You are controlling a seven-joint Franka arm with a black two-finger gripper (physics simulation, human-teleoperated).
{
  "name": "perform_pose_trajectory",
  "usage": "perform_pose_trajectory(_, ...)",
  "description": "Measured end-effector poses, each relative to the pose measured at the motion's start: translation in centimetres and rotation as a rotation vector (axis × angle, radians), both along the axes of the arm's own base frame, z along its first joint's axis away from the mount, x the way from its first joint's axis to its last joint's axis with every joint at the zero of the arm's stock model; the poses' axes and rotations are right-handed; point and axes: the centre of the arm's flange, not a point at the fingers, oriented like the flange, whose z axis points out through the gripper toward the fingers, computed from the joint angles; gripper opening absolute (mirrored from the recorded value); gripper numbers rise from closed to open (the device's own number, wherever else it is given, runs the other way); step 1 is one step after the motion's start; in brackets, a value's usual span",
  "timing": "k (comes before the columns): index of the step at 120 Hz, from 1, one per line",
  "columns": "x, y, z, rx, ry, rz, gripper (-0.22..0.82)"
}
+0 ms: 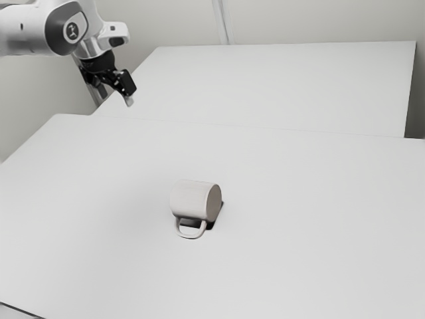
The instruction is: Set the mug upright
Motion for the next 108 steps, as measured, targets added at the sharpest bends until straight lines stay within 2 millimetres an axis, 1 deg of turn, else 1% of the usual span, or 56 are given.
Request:
perform_pose_trajectory(6, -0.1, -0.2, -0.3, -0.001, 0.012, -0.005, 0.60)
perform_pose_trajectory(15, 0.0, -0.2, -1.5, -0.006, 0.035, -0.010, 0.60)
perform_pose_trajectory(22, 0.7, 0.0, -4.5, -0.050, 0.073, 0.000, 0.60)
perform_pose_trajectory(27, 0.7, 0.9, -6.4, -0.087, 0.097, 0.022, 0.60)
perform_pose_trajectory(34, 0.6, 2.8, -8.8, -0.145, 0.119, 0.069, 0.60)
perform_pose_trajectory(40, 0.6, 4.3, -10.3, -0.191, 0.128, 0.108, 0.60)
perform_pose_trajectory(46, 0.5, 5.0, -11.7, -0.237, 0.137, 0.134, 0.60)
perform_pose_trajectory(66, 0.3, 4.5, -18.0, -0.424, 0.182, 0.190, 0.60)
perform_pose_trajectory(83, -0.2, 5.0, -22.1, -0.581, 0.186, 0.248, 0.60)
perform_pose_trajectory(96, -1.0, 5.1, -24.4, -0.684, 0.177, 0.269, 0.60)
perform_pose_trajectory(101, -1.4, 5.0, -25.3, -0.719, 0.173, 0.274, 0.60)
perform_pose_trajectory(108, -1.8, 4.3, -26.0, -0.752, 0.163, 0.265, 0.60)
